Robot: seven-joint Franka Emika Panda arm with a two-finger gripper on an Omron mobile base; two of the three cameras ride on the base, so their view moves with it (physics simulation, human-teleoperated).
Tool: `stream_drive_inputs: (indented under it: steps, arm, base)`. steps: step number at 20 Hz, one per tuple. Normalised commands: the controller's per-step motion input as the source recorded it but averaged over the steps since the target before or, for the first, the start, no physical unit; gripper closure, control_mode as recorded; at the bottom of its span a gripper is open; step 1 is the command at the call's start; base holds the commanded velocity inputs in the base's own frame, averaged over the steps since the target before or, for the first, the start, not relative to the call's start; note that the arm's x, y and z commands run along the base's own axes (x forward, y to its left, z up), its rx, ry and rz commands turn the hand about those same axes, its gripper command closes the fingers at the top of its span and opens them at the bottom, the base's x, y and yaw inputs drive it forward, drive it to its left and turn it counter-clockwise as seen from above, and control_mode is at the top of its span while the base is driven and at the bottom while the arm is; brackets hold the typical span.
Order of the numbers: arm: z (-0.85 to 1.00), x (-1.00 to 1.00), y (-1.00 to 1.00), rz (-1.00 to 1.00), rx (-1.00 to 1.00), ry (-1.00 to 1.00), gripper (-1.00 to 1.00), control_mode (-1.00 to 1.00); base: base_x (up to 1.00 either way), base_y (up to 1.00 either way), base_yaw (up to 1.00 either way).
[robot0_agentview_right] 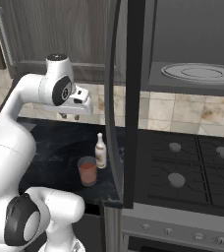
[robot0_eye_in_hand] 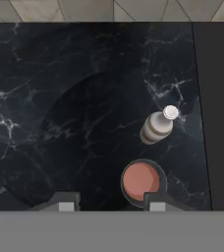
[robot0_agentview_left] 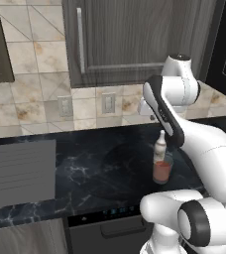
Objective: Place the microwavable item in the microwave. Then, close the microwave door and press the start button.
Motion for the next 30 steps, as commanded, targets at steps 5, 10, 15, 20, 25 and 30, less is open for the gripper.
stream_drive_inputs:
  steps: [5, 10, 15, 20, 25, 30]
  arm:
    - [0.0, -0.05, 0.0, 0.0, 0.0, -0.02, -1.0, -1.0]
    - [-0.62, -0.04, 0.04, -0.01, -0.16, 0.03, -1.0, -1.0]
    - [-1.0, -0.18, 0.0, -0.04, -0.18, 0.16, -1.0, -1.0]
    - [-0.82, -0.03, 0.0, 0.0, -0.06, 0.2, -1.0, -1.0]
    - [-0.4, 0.08, 0.0, 0.07, 0.0, 0.18, -1.0, -1.0]
    - [-0.4, 0.06, 0.0, 0.08, 0.0, 0.15, -1.0, -1.0]
  base:
    - [0.0, 0.0, 0.0]
    - [0.0, 0.0, 0.0]
    - [0.0, 0.0, 0.0]
    - [0.0, 0.0, 0.0]
    - [0.0, 0.0, 0.0]
    - [0.0, 0.0, 0.0]
